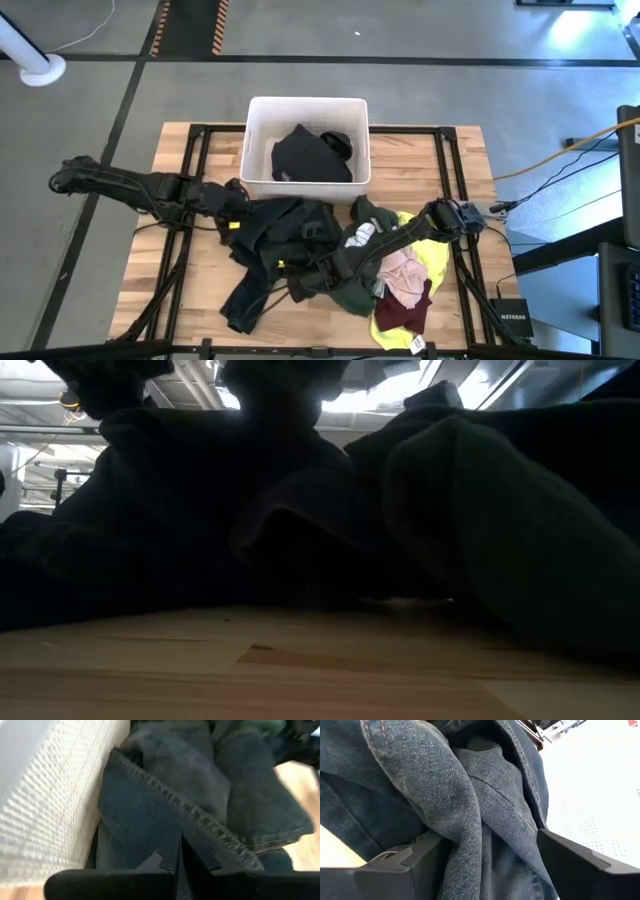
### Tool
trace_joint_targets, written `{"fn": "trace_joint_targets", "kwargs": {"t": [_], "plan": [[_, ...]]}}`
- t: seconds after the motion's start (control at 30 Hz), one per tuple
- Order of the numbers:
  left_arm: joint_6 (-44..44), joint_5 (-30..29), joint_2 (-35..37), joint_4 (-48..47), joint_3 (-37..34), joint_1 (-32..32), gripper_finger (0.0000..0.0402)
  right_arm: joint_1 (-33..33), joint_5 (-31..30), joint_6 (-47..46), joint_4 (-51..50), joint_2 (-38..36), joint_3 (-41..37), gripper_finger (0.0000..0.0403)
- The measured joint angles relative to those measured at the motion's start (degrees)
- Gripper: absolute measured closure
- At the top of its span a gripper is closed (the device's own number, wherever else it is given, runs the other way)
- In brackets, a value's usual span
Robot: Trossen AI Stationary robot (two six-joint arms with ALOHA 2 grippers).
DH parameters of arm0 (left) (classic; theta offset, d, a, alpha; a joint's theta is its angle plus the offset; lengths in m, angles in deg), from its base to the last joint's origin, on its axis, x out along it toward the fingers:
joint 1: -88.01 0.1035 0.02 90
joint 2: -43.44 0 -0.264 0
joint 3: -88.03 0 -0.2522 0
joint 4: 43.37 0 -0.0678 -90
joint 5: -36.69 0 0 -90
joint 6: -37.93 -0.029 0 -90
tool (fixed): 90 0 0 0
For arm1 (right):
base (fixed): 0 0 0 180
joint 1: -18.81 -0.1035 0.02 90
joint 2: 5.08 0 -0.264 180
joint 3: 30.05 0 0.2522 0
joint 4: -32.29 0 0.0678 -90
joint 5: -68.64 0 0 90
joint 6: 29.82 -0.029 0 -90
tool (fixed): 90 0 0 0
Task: Sort clothes
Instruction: Put the dark blue jeans into the white laundry bin
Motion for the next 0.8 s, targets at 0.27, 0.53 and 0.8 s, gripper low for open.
{"fn": "trace_joint_targets", "kwargs": {"t": [0.27,0.53,0.8], "plan": [[-0.3,-0.8,-6.5,-1.0,0.0,-0.1,0.0389,3.7,5.2,7.4,6.4,0.0,0.0,0.0097],[-6.3,4.6,-16.1,7.2,-0.2,-0.5,0.0389,5.6,7.9,9.6,9.1,0.0,0.0,0.0097],[-11.2,7.0,-20.0,14.2,-0.2,-2.4,0.0389,6.1,9.7,10.0,9.4,0.0,0.0,0.0097]]}}
